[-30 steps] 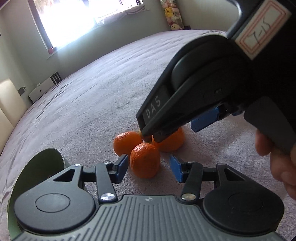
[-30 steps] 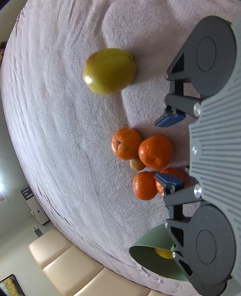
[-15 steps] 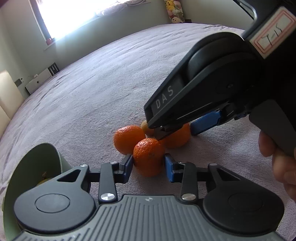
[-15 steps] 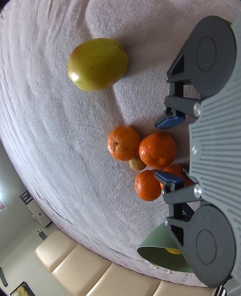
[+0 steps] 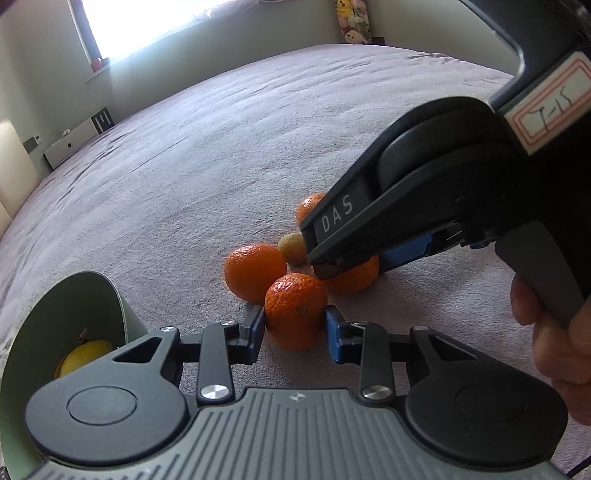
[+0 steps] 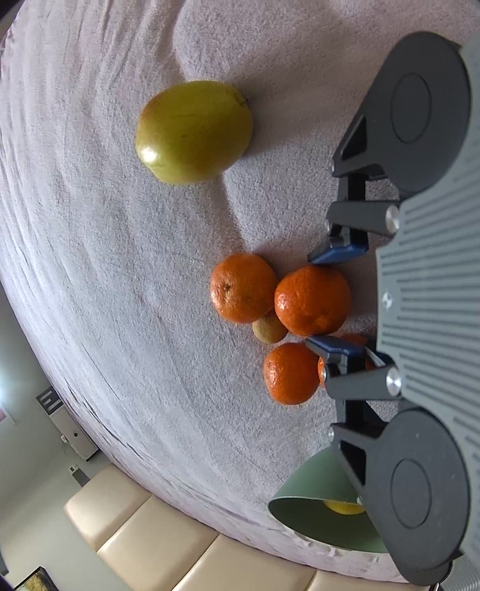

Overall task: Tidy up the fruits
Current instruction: 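Grasp a mandarin with the left tool while the right tool grasps another mandarin, then lift both mandarins and carry them over the colander with both tools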

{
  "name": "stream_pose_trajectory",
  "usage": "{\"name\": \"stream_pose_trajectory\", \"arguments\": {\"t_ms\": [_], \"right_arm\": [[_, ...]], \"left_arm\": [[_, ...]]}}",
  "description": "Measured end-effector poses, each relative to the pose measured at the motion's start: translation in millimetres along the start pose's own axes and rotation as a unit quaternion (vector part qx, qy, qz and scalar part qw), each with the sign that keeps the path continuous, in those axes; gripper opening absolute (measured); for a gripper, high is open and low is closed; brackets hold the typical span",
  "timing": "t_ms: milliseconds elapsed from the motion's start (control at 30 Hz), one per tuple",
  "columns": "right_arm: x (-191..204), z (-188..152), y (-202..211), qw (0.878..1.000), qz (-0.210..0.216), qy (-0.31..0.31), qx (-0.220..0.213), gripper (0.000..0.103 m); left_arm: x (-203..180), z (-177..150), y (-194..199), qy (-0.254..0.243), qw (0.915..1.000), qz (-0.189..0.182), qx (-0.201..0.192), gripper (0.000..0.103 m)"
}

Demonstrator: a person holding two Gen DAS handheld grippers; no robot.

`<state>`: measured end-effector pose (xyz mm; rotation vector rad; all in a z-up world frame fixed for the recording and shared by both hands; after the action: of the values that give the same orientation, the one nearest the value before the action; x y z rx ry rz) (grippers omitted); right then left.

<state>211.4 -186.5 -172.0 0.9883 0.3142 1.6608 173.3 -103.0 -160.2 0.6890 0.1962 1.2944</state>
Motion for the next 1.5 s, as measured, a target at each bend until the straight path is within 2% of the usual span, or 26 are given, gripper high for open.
{"name": "stream_pose_trajectory", "arguments": {"t_ms": [233, 467, 867, 1233, 1500], "right_arm": [[-0.1, 2.8, 9.2, 0.999, -0.029, 0.017, 0.004, 0.038], [-10.0, 0.9, 29.9, 0.999, -0.051, 0.021, -0.001, 0.038], [-12.2, 4.8, 73.4, 0.998, -0.064, 0.018, -0.022, 0.038], [15.7, 4.4, 98.2, 0.999, -0.032, 0.018, -0.034, 0.038], [55.5, 7.0, 114.5, 0.998, 0.02, 0.032, -0.049, 0.038]], "left_arm": [[0.6, 9.7, 9.7, 0.025, 0.9995, -0.017, -0.007, 0.038], [4.1, 13.5, 17.1, 0.043, 0.9989, -0.021, 0.001, 0.038], [15.7, 34.3, 65.1, 0.088, 0.9947, -0.033, -0.043, 0.038], [53.8, 42.6, 104.9, 0.151, 0.9869, -0.007, -0.056, 0.038], [95.9, 39.3, 118.7, 0.23, 0.9725, 0.013, -0.036, 0.038]]}}
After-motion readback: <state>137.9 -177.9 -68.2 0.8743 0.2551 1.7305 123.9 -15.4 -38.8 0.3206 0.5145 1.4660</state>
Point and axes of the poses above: each gripper's, at about its wrist camera, not at the fingertips, and y roughly against the way its jaws point, x to its left, z to its top, the point moved 7 cm from there along -y, roughly the way its jaws point, and after that the axes turned 13 degrees about -x, right-handed, at the moved point
